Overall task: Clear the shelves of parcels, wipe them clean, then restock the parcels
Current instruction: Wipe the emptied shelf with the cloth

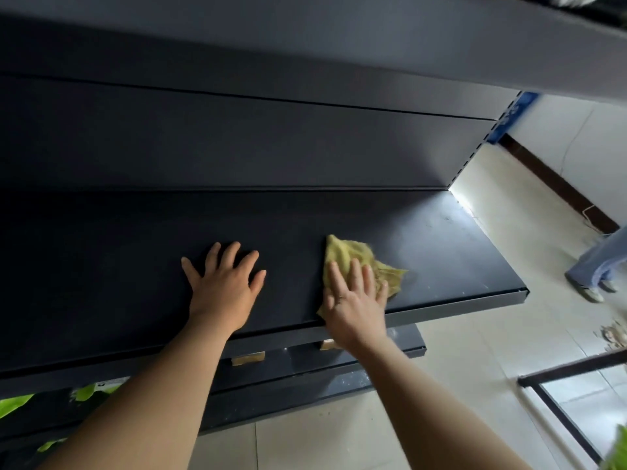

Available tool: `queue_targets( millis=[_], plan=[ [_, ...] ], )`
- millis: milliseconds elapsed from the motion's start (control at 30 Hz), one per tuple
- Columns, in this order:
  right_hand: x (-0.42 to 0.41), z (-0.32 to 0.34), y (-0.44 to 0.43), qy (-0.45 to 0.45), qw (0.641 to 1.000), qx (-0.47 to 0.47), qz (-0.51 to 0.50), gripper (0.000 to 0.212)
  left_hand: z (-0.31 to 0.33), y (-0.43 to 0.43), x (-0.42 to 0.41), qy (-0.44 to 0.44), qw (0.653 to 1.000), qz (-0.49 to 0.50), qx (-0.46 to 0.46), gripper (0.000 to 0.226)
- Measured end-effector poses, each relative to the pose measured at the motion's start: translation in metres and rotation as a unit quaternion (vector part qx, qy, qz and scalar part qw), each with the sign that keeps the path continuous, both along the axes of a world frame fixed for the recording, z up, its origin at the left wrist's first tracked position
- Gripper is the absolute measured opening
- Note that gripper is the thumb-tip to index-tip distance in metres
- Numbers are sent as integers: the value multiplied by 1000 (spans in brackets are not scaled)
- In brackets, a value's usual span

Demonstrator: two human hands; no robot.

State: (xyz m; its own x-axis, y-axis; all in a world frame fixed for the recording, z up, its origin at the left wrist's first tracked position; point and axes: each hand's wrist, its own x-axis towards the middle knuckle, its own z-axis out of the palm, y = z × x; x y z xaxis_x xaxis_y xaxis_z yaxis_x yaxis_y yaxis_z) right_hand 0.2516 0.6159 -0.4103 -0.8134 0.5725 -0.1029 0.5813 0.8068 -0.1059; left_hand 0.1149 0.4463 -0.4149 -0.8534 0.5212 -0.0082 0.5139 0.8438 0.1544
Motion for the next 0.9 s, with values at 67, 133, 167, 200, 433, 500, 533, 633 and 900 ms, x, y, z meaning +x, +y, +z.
queue_targets(
  millis=[67, 133, 167, 200, 433, 500, 533, 633, 900],
  plan=[
    [4, 1, -17, 10, 999, 3, 41, 57, 3, 4, 5, -4, 1000, 2, -1, 50],
    [10, 1, -19, 25, 997, -2, 78, 56, 8, 8, 9, -7, 1000, 9, -14, 49],
    [16, 2, -14, 30, 995, -6, 95, 56, 11, 12, 12, -8, 1000, 11, -23, 48],
    [21, 3, -7, 33, 993, -8, 110, 57, 13, 16, 15, -8, 999, 15, -28, 46],
    [55, 3, 71, 29, 995, -15, 95, 55, 15, 67, 42, 27, 1000, -6, 10, 47],
    [68, 3, 101, 26, 996, -13, 82, 54, 16, 90, 49, 16, 999, -5, 35, 43],
    [75, 3, 116, 24, 997, -12, 73, 53, 17, 102, 53, 6, 999, -6, 46, 42],
    [95, 4, 164, 7, 999, -3, 34, 52, 16, 140, 64, -29, 997, 9, 65, 44],
    [84, 11, 227, -41, 999, -16, -5, 55, 4, 169, 72, -24, 996, 72, 53, 45]
  ],
)
